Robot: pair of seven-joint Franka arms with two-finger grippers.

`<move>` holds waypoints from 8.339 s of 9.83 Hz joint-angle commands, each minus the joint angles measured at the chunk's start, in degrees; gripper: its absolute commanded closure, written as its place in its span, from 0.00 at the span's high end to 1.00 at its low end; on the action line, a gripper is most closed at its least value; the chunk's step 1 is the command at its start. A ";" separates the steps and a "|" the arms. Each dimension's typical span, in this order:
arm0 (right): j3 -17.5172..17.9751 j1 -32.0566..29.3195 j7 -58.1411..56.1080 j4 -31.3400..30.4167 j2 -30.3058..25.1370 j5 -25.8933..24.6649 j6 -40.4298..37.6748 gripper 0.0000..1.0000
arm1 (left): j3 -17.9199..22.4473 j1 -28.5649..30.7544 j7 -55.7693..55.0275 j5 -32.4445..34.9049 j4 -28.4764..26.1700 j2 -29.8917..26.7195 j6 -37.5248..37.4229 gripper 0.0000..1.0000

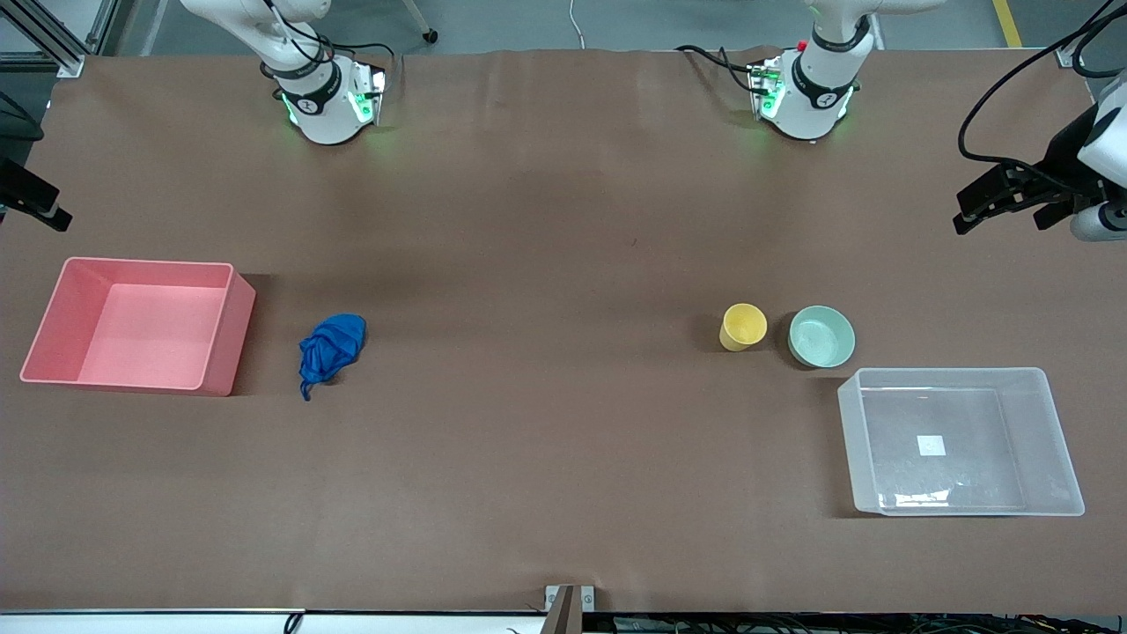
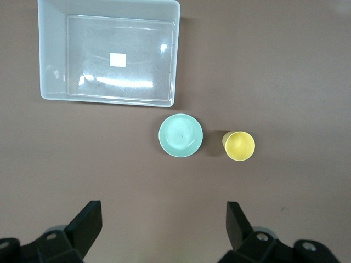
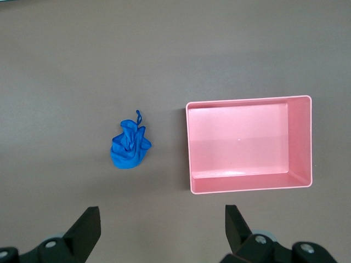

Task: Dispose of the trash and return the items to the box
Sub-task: 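Move the right gripper toward the blue cloth while the left gripper reaches the bowl, then grasp the blue cloth with the right gripper while the left gripper grasps the bowl, then drop the cloth into the pink bin while the left gripper places the bowl, then withdraw the right gripper while the left gripper moves toward the yellow cup, then grasp the yellow cup with the left gripper, then carry the yellow cup into the green bowl and open the left gripper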

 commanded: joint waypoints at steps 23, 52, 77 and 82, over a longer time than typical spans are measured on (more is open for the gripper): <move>0.86 12.09 1.69 -33.06 26.90 0.54 50.50 0.99 | 2.10 1.45 7.82 0.48 -38.58 24.72 61.47 0.14; -0.28 -6.39 -8.90 -14.37 13.47 -1.39 20.04 1.00 | 15.02 1.19 31.05 -14.74 5.45 37.85 35.83 1.00; -0.11 -1.79 -1.21 0.77 0.71 -2.53 -3.20 1.00 | -14.16 1.54 11.62 1.44 -34.54 19.98 52.95 0.00; -0.11 -1.88 -1.03 0.77 0.71 -1.83 -3.29 1.00 | -4.52 1.63 17.68 0.83 -9.81 22.94 32.67 0.00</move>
